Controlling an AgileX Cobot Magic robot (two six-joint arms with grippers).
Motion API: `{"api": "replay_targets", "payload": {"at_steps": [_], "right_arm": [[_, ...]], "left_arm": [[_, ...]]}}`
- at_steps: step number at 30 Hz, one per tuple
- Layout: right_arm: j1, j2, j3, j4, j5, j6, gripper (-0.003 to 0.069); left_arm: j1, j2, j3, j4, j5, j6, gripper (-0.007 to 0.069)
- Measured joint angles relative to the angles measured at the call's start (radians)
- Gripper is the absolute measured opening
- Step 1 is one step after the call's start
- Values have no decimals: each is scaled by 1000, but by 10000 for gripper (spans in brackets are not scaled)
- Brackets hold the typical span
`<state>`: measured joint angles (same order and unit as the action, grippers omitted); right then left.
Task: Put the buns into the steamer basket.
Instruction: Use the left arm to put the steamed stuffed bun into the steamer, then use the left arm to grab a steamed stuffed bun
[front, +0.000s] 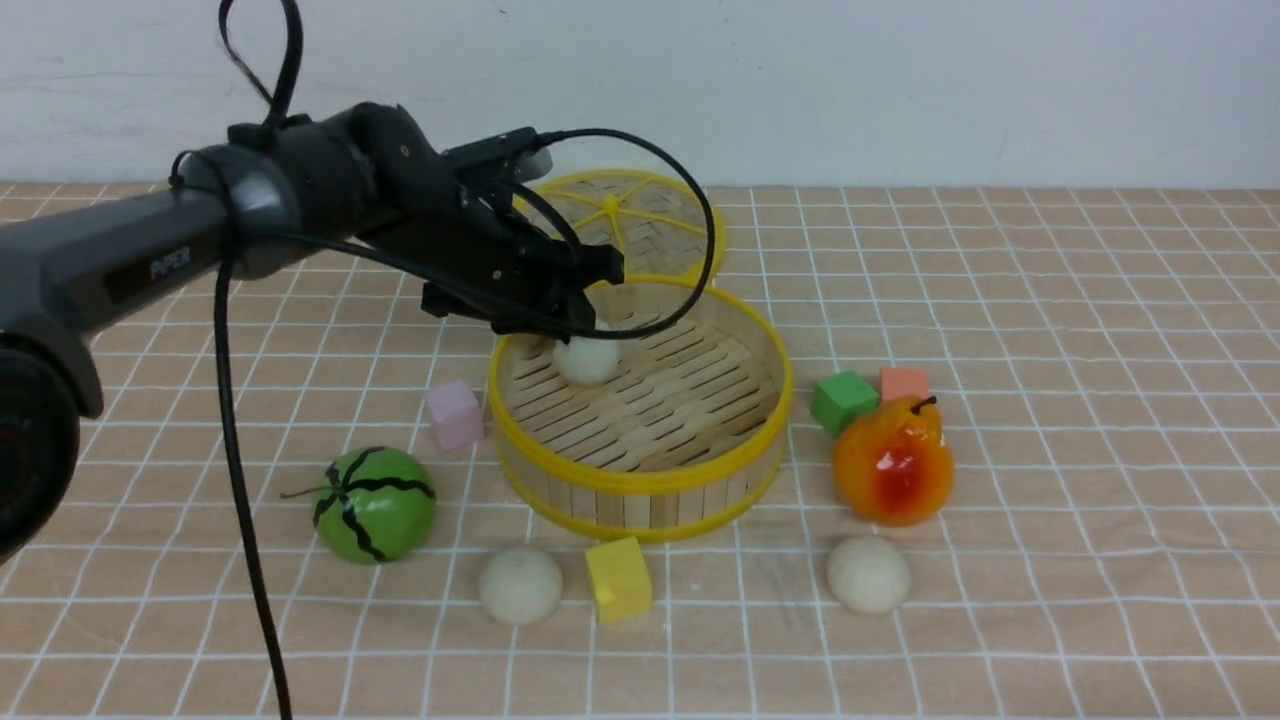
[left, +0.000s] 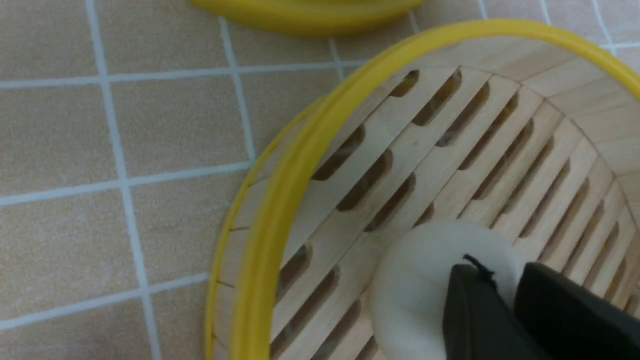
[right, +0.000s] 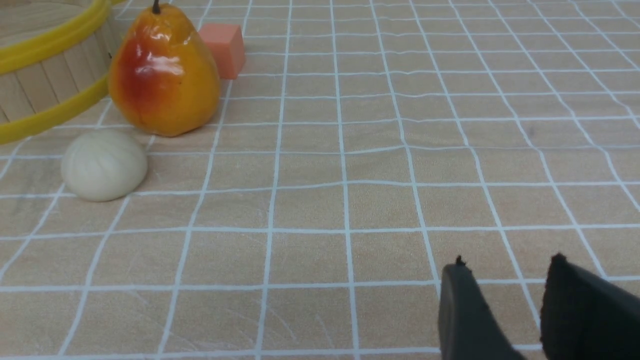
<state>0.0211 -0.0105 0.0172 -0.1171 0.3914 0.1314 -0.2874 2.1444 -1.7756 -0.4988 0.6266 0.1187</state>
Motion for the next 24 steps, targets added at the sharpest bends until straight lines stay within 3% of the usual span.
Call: {"api": "replay_targets", "payload": {"at_steps": [6, 9, 15, 24], "right_arm": [[0, 0, 0, 0, 0, 0, 241], [0, 0, 0, 0, 0, 0, 241], [0, 0, 0, 0, 0, 0, 241], [0, 0, 0, -27, 0, 0, 241]], "left_arm": [[2, -39, 0, 3, 64, 4, 345], [9, -93, -11, 24, 129, 7, 393], [17, -311, -20, 148, 333, 27, 413], [17, -611, 95, 140, 496, 137, 414]]}}
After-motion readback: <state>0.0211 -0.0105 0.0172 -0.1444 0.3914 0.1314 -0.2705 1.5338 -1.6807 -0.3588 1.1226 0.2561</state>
